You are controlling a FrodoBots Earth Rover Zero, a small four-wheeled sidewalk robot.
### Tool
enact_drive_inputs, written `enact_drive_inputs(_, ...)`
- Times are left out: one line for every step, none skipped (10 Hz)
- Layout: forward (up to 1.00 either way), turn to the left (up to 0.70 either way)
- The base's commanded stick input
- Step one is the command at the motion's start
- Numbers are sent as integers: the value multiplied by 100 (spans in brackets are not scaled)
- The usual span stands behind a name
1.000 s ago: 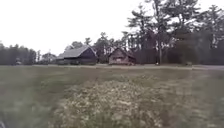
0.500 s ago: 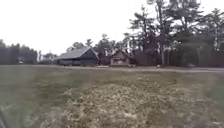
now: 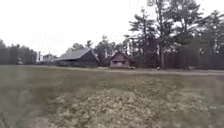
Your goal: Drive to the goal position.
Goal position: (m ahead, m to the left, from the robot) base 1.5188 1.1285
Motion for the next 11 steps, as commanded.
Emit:
enact_drive_inputs(70, -35)
enact_drive_inputs(70, -22)
enact_drive_inputs(70, 2)
enact_drive_inputs(70, 0)
enact_drive_inputs(70, 0)
enact_drive_inputs(70, 0)
enact_drive_inputs(70, 0)
enact_drive_inputs(70, 0)
enact_drive_inputs(70, 0)
enact_drive_inputs(70, 0)
enact_drive_inputs(70, 0)
